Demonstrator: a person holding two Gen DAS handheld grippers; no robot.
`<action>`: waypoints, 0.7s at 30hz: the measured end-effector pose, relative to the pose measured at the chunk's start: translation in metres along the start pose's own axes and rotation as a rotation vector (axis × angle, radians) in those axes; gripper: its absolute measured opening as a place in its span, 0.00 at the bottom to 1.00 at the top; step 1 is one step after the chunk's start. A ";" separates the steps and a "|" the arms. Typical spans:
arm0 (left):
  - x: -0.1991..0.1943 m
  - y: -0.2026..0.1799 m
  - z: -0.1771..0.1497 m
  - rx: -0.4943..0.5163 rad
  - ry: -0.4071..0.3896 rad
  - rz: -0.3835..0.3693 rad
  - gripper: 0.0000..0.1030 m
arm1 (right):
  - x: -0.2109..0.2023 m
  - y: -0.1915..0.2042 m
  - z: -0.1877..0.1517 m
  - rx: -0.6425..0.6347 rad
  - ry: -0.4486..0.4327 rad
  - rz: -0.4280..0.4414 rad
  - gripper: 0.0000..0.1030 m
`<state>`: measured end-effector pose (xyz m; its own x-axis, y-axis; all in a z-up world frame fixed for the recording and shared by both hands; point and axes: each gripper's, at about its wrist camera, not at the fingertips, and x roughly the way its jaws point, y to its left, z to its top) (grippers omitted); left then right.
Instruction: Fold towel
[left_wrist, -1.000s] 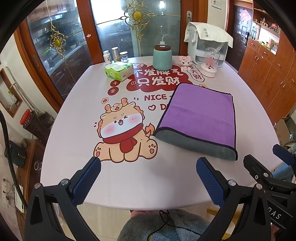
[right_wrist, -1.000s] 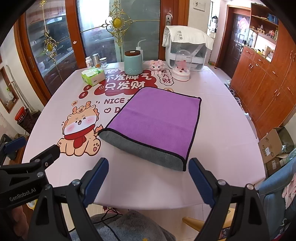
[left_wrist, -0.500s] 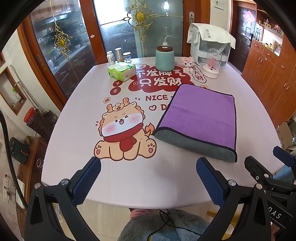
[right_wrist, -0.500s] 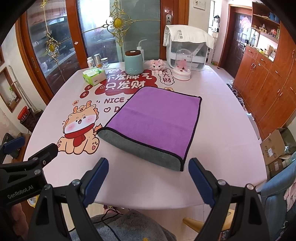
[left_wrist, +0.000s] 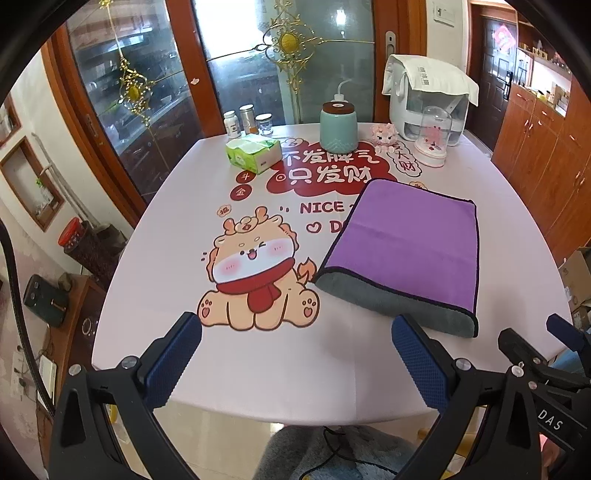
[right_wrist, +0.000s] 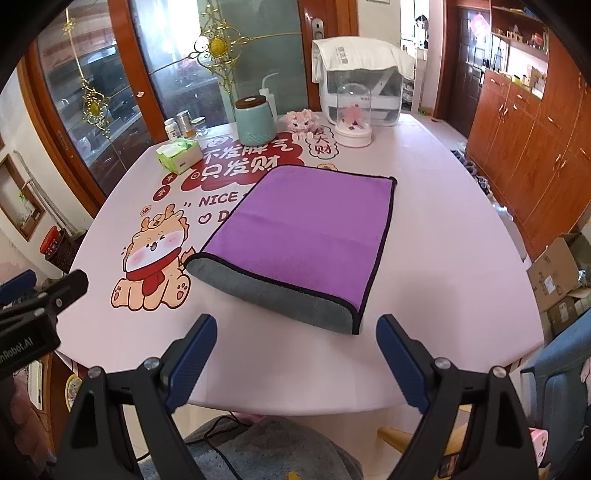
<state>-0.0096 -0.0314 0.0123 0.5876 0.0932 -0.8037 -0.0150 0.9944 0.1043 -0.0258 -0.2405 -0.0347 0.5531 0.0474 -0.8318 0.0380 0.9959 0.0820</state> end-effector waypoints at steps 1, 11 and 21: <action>0.002 0.000 0.002 0.006 -0.003 -0.003 0.99 | 0.002 -0.001 0.000 0.003 0.005 0.000 0.86; 0.059 -0.014 0.033 0.188 -0.002 -0.088 0.99 | 0.026 -0.023 0.006 0.061 0.041 -0.063 0.86; 0.147 -0.018 0.054 0.343 0.109 -0.224 0.99 | 0.073 -0.049 0.012 0.043 0.057 -0.054 0.78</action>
<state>0.1206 -0.0378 -0.0762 0.4569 -0.1003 -0.8838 0.3843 0.9184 0.0945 0.0226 -0.2864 -0.0933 0.5013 -0.0010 -0.8652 0.1031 0.9929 0.0586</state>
